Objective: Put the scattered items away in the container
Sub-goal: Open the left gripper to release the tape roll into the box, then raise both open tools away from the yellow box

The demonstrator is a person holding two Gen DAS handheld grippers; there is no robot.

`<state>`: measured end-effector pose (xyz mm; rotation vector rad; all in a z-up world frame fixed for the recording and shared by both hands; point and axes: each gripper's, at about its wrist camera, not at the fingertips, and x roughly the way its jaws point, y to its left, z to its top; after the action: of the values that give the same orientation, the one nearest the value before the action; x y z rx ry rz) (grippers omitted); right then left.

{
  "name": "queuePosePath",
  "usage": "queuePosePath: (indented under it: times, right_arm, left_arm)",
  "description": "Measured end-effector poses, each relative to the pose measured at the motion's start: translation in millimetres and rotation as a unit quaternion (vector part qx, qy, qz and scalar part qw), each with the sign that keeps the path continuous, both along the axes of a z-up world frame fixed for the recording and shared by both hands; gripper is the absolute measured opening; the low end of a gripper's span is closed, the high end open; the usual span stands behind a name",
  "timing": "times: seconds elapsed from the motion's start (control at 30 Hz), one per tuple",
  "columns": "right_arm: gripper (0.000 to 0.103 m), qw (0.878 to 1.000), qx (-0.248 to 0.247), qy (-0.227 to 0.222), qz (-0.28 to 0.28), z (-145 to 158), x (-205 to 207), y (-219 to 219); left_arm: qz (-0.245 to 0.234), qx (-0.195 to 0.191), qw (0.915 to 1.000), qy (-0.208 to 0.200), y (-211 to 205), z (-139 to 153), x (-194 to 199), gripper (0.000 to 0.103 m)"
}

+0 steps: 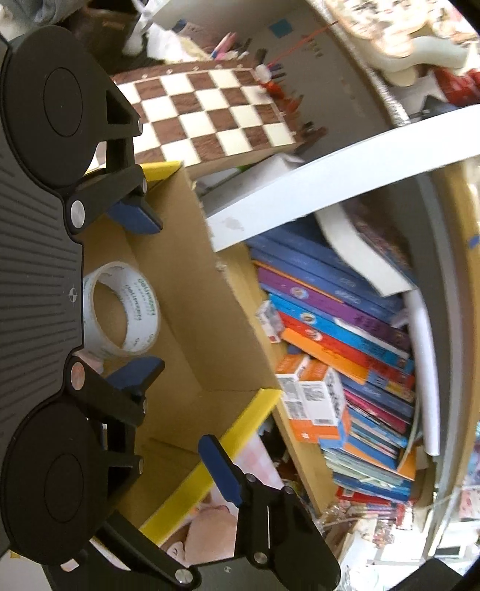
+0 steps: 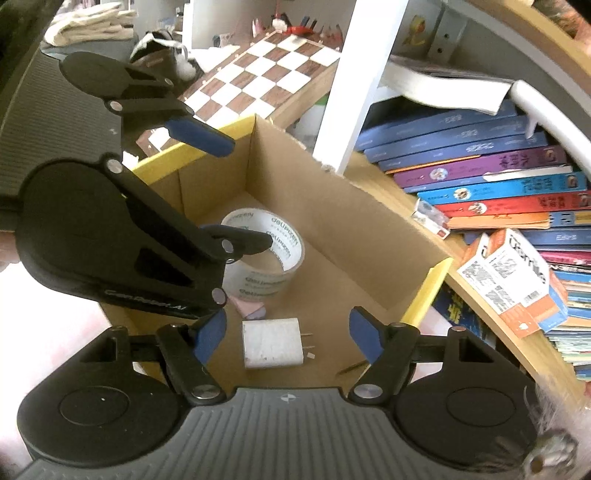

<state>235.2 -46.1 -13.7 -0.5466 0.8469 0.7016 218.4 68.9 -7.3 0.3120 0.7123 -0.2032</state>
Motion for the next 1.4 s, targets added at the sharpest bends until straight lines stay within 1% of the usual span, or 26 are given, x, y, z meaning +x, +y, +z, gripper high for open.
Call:
queuePosePath:
  times: [0.2, 0.33, 0.6, 0.7, 0.8, 0.93, 1.1, 1.27, 1.4]
  right_arm:
    - [0.074, 1.0, 0.013, -0.021, -0.005, 18.7, -20.0, -8.1]
    - [0.074, 0.999, 0.025, -0.037, -0.018, 29.6, -35.2, -18.3]
    - [0.074, 0.994, 0.053, -0.055, -0.072, 43.8, -61.4, -51.1]
    - [0.074, 0.992, 0.064, -0.058, -0.094, 46.7, -71.9, -65.6]
    - [0.077, 0.988, 0.077, -0.059, -0.12, 47.4, -83.3, -80.3]
    - [0.08, 0.983, 0.096, -0.049, -0.151, 43.7, -98.7, -100.2]
    - [0.082, 0.976, 0.1, -0.043, -0.189, 33.6, -117.7, -121.7]
    - [0.086, 0.967, 0.108, -0.036, -0.23, 24.3, -131.7, -143.5]
    - [0.087, 0.959, 0.109, -0.038, -0.258, 17.7, -142.1, -156.6]
  left_arm:
    - [-0.009, 0.004, 0.9995, -0.031, -8.5, 22.7, -23.6, 0.077]
    - [-0.01, -0.001, 0.9987, -0.05, -11.7, 34.8, -43.4, 0.081]
    - [-0.007, -0.016, 0.9969, -0.077, -15.9, 50.8, -79.6, 0.082]
    - [-0.007, -0.023, 0.9961, -0.085, -18.5, 55.2, -91.9, 0.086]
    - [-0.012, -0.029, 0.9954, -0.09, -22.7, 57.4, -103.5, 0.087]
    - [-0.017, -0.037, 0.9952, -0.089, -28.9, 53.8, -118.8, 0.09]
    - [-0.02, -0.043, 0.9963, -0.071, -36.1, 41.6, -133.5, 0.091]
    - [-0.007, -0.056, 0.997, -0.052, -37.7, 30.1, -140.8, 0.091]
    - [0.004, -0.063, 0.9971, -0.042, -38.3, 23.0, -144.6, 0.091]
